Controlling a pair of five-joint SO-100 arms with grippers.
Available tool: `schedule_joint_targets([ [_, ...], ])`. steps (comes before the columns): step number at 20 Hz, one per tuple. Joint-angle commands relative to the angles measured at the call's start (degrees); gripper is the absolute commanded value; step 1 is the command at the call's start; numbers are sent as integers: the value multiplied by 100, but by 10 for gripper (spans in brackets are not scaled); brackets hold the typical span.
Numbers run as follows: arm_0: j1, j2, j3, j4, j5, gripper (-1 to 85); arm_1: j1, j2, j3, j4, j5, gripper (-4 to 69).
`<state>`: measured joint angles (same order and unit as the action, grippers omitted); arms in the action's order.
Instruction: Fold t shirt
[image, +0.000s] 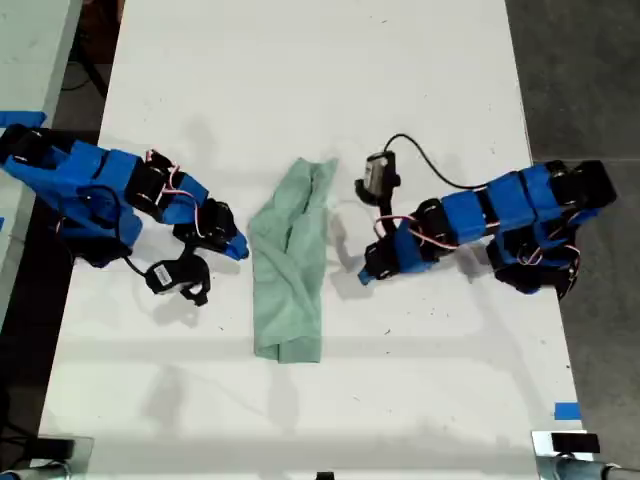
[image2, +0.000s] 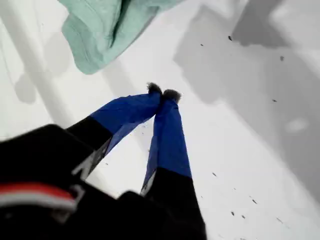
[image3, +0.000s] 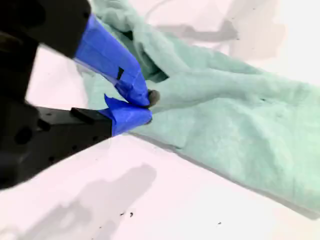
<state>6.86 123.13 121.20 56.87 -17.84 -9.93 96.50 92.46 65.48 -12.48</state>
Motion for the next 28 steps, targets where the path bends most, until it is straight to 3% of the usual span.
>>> schedule_joint_targets([
  [1,686,-606,-861,-413,-141,-3,-387,-1389,-2021,-114,-176,11],
  [9,1310,-3727,-3437,-527,176,2,-905,-3006,-3516,-677,-404,35],
  [11,1318,-3806,-3463,-536,422,131,-958,-3331,-3946,-527,-545,193],
  [13,1389,-3806,-3463,-510,510,209,-1011,-3507,-4157,-466,-642,213],
  [20,1626,-4597,-3155,-422,-316,230,-1081,-4122,-4157,-940,-624,220],
  [22,1635,-5194,-3384,-703,-299,213,-1125,-4263,-4166,-1090,-633,208],
  [23,1661,-5432,-3568,-809,-264,151,-1151,-4298,-4175,-1134,-633,194],
  [24,1696,-5572,-3709,-905,-264,11,-1178,-4298,-4184,-1143,-615,137],
  [26,1749,-5660,-3832,-1020,-193,-3,-1239,-4307,-4175,-1151,-545,15],
  [28,1819,-5563,-3858,-1020,-141,-3,-1327,-4324,-4140,-1143,-483,15],
])
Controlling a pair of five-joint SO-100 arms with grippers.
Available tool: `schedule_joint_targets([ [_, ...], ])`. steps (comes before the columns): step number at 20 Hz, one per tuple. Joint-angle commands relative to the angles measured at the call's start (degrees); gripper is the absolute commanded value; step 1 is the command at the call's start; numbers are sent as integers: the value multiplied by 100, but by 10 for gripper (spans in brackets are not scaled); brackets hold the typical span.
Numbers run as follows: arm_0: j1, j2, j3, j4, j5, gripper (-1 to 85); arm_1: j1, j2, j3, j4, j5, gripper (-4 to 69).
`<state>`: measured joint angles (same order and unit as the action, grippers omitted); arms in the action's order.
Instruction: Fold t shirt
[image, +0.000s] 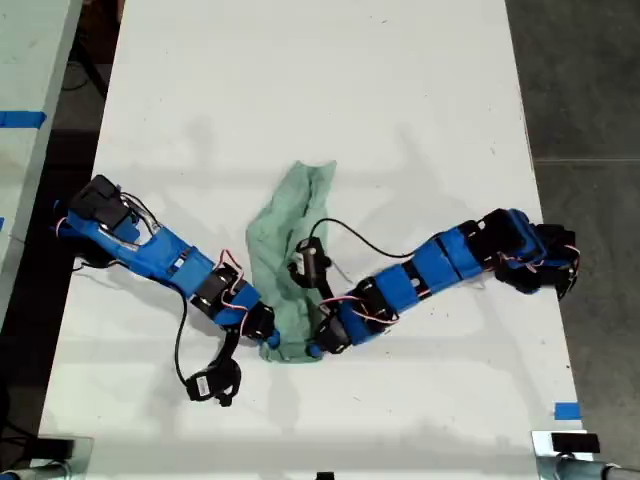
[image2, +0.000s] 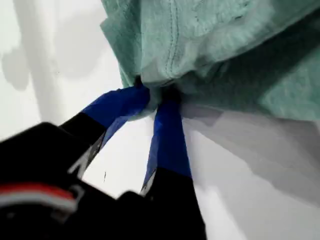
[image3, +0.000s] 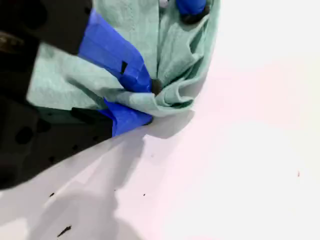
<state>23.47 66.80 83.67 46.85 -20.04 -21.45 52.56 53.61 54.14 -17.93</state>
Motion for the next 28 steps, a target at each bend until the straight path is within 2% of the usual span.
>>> schedule_joint_targets([
  [1,202,132,-158,-9,158,-3,-237,70,-246,26,97,15],
  [4,378,422,-422,18,492,-3,-501,105,-527,185,9,15],
  [7,580,844,-817,114,993,-3,-791,211,-1222,18,-853,15],
  [10,563,1644,-809,316,1274,-3,-668,967,-1160,88,-1485,15],
  [13,167,2593,-501,1002,1424,-3,-70,1758,-967,598,-1934,15],
  [15,-290,3322,-26,1336,1617,-3,439,2294,-747,729,-2197,15],
  [20,-1582,5229,1661,1354,2118,-3,1749,3076,-466,1556,-2646,15],
  [24,-2461,6161,2628,1266,2619,-3,2619,3340,176,1687,-2777,15],
  [28,-2760,6970,3533,905,2786,39,3252,3489,1187,1661,-2654,15],
])
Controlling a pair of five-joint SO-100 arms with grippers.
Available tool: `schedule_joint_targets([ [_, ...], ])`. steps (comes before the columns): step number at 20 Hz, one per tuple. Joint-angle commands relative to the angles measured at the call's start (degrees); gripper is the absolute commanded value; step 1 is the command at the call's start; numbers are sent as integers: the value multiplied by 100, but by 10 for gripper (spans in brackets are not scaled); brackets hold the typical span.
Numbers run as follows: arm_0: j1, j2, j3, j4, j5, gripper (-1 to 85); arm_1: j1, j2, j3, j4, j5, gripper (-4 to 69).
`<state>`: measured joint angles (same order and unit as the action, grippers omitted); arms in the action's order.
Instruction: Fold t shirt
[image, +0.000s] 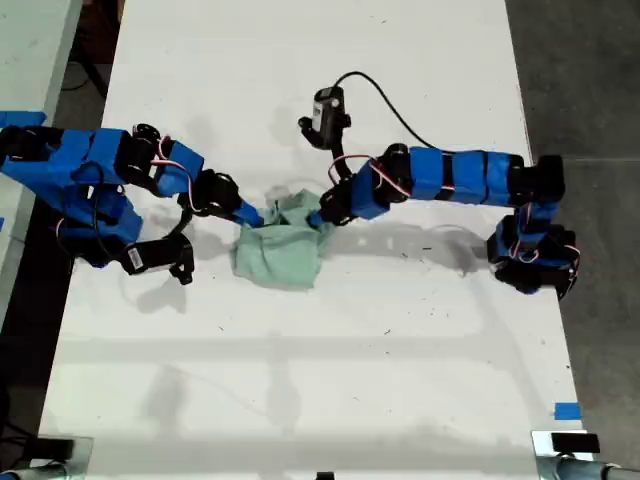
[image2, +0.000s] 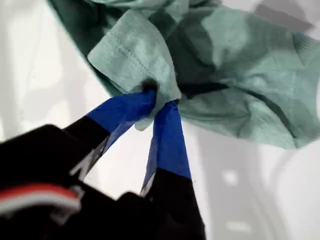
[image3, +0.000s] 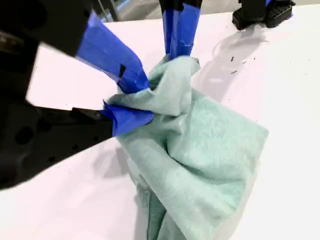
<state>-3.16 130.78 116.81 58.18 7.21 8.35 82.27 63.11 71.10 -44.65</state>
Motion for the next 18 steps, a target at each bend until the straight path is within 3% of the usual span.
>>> schedule_joint_targets([
  [1,-114,888,554,-369,26,78,378,598,536,-70,35,15],
  [3,-229,1696,1301,-519,-79,139,571,782,1020,-79,123,57],
  [5,-378,2821,2083,-571,-167,211,729,1028,1371,-88,158,229],
  [8,-457,4210,2610,-237,-422,204,853,1362,1503,-35,105,387],
  [9,-457,4140,2522,-114,-448,195,896,1468,1485,35,79,399],
  [12,-264,2856,1617,255,-466,153,1107,2092,1591,483,88,390],
  [15,-343,3199,1406,861,-712,58,1222,3911,2575,1151,422,271],
  [17,-264,3955,1898,835,-861,-2,659,5572,3437,1644,1090,228],
  [18,-193,4210,2250,712,-940,-2,193,6416,3999,1670,1512,154],
])
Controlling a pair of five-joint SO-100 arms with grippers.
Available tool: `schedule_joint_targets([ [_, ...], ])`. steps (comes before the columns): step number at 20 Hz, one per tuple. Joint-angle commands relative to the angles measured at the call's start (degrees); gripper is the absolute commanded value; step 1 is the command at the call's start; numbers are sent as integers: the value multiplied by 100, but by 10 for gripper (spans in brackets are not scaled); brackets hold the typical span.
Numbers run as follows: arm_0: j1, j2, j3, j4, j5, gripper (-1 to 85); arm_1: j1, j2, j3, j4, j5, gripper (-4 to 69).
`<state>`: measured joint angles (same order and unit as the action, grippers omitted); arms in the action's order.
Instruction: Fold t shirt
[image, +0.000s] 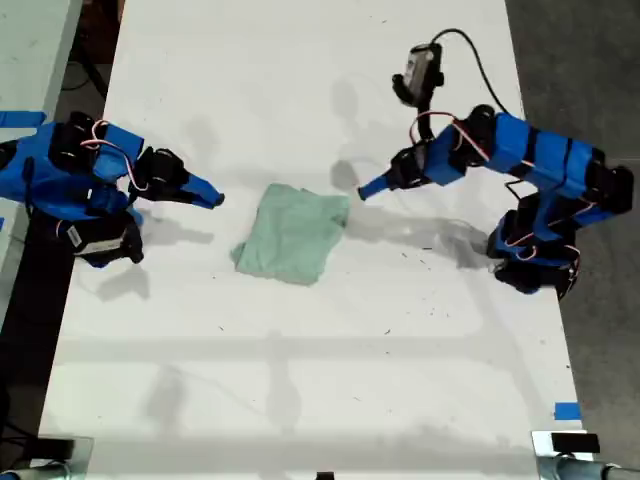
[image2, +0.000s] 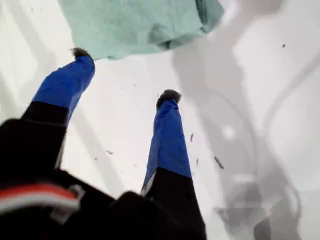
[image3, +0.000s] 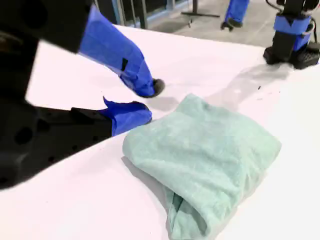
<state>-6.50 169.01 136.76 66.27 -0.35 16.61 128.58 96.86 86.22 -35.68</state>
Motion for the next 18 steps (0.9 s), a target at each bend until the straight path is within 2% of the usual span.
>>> schedule_joint_targets([
  [1,185,668,686,-316,-246,-2,-1090,2602,1310,53,1063,49],
  [2,202,1055,1213,-536,-334,-2,-1494,3393,2171,-176,1433,9],
  [5,290,3586,3278,-809,-844,-2,-2188,5774,4939,-598,2259,9],
  [6,387,3568,3858,-1099,-1090,-2,-2347,6759,5801,-580,2443,9],
  [8,554,3630,5054,-2329,-1134,-2,-2452,7154,6776,-580,2461,9],
  [9,466,3542,5168,-2171,-1301,-2,-2364,7216,7172,-642,2312,12],
  [11,-18,3621,5168,-1160,-1362,-2,-1960,7216,7682,-448,1942,12],
  [12,-246,3621,5168,-879,-1362,-2,-1811,7207,7831,-483,1696,9],
  [15,-853,3393,5186,-756,-1274,19,-1450,7181,7928,-571,1310,29],
  [18,-976,3577,5194,-782,-1046,20,-1380,7189,7945,-606,1274,32],
])
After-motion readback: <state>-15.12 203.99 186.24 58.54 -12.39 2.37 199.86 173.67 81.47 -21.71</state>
